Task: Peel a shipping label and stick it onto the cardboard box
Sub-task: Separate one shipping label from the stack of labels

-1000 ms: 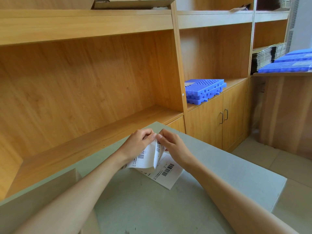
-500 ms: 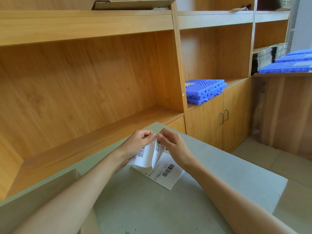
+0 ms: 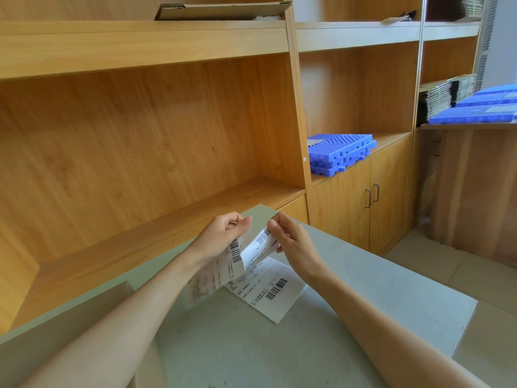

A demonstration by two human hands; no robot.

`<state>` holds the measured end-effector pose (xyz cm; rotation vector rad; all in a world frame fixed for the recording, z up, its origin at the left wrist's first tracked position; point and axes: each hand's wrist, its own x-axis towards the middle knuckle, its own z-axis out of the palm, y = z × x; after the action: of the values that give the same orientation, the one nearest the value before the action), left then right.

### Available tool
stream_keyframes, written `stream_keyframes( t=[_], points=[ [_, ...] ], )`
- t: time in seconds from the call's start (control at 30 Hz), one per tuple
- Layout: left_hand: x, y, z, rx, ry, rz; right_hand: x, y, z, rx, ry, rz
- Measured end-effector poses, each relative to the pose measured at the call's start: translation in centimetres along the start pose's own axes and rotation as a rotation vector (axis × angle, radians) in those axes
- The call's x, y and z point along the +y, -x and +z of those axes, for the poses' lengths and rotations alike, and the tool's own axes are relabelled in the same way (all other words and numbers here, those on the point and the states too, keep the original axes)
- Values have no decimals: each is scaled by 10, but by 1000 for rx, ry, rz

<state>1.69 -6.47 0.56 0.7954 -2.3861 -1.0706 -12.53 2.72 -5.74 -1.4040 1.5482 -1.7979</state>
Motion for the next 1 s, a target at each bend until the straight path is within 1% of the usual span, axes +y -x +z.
stream_keyframes(
  t=[0.1, 0.2, 0.33, 0.4, 0.57, 0.77, 0.87, 1.0],
  points=[
    [-4, 0, -2, 46, -25, -5, 0, -2, -3, 83, -11, -9],
    [-6, 2, -5, 72, 31, -34, -3, -2, -9, 214, -77, 14],
    [-3, 3, -4, 44, 65, -36, -1, -8, -19, 423, -226, 147],
    [-6, 1, -6, 77, 68, -30, -3, -8, -21, 473, -252, 183],
    [-15, -5, -11, 359, 80, -49, -4, -4, -20, 426, -224, 148],
    [-14, -6, -14, 593, 43, 10, 1, -4, -20, 457, -138, 145],
    [-19, -9, -15, 640, -38, 15, 0, -3, -19, 428, -66, 118],
    [-26, -13, -19, 702, -74, 20, 1, -3, -17, 417, -35, 113]
  ],
)
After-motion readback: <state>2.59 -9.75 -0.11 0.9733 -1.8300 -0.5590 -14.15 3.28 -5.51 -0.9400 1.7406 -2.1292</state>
